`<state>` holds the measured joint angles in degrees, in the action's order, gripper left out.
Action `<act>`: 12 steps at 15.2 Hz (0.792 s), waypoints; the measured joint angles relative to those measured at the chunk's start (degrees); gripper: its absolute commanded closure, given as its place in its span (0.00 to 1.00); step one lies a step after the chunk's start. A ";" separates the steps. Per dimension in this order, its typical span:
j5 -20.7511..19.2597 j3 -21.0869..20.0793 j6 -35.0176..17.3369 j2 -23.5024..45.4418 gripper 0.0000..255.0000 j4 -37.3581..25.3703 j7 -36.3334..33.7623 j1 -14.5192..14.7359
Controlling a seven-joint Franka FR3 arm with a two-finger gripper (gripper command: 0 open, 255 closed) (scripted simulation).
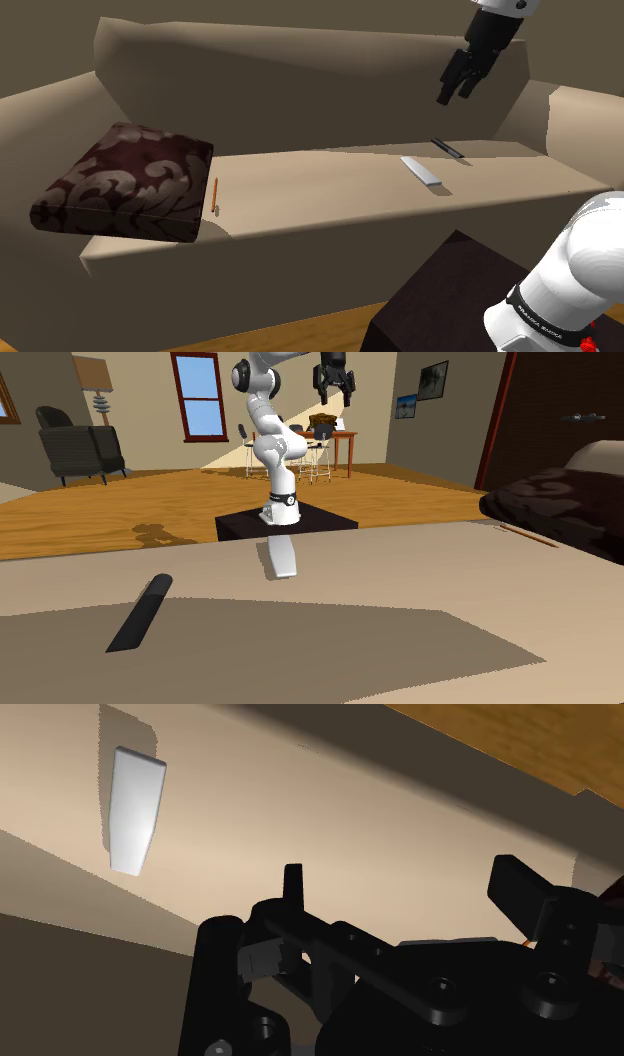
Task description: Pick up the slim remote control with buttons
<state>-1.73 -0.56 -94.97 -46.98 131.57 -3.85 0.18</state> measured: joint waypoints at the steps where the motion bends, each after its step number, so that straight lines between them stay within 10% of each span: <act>1: 0.00 0.00 0.00 0.00 0.00 0.00 0.00 0.00; 12: -2.99 6.59 -13.20 11.64 0.00 4.47 1.94 -4.21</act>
<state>-4.73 6.03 -108.17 -35.35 136.04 -1.91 -4.03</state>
